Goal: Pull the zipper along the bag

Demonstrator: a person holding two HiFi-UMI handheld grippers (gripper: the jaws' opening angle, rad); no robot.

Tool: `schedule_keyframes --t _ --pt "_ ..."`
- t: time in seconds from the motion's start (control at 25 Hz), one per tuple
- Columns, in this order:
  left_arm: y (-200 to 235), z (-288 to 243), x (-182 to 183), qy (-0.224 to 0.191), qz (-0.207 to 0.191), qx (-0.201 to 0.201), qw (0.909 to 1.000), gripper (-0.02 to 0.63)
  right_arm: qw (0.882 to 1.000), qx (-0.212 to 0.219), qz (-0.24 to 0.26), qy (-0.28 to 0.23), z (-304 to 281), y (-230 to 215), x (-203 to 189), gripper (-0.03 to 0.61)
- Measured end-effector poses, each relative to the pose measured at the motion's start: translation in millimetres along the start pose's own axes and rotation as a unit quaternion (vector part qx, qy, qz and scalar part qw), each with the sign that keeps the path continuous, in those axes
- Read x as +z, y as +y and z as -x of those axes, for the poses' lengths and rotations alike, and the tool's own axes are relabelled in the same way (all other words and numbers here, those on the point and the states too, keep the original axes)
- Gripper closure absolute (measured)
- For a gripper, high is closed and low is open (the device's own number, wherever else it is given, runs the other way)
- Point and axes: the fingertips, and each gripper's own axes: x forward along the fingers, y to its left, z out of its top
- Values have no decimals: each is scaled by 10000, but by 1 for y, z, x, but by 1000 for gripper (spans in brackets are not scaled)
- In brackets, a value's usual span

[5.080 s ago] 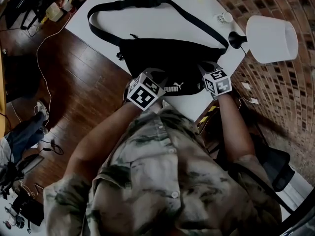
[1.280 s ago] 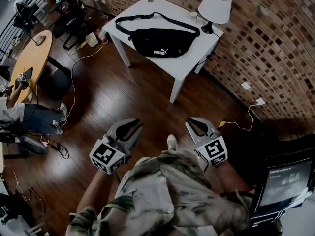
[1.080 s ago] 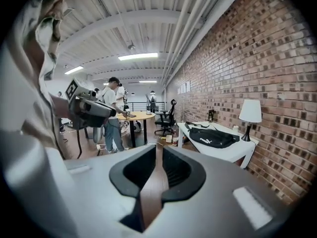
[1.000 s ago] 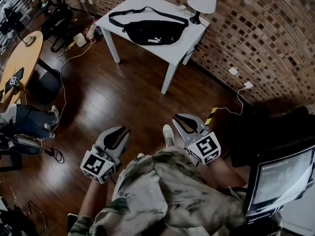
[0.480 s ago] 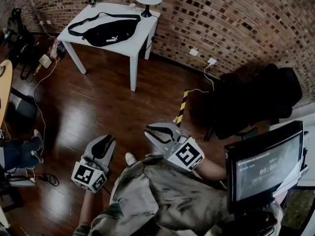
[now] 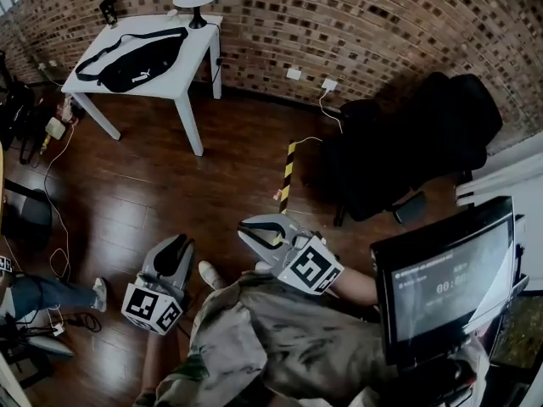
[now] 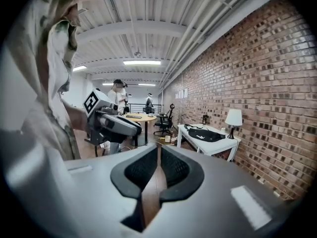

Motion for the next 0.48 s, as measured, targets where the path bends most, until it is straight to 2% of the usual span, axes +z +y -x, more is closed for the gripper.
schedule_keyframes --t 0.2,0.36,0.48 --pt "-43 -11 -12 30 -17 87 10000 534 9998 178 68 -76 33 1 -18 560" --pt "-61 -7 -38 21 104 213 9997 534 9995 277 92 -93 48 7 -28 563" --pt "-69 -3 -44 124 130 303 9994 534 9994 305 118 -136 56 10 -34 565"
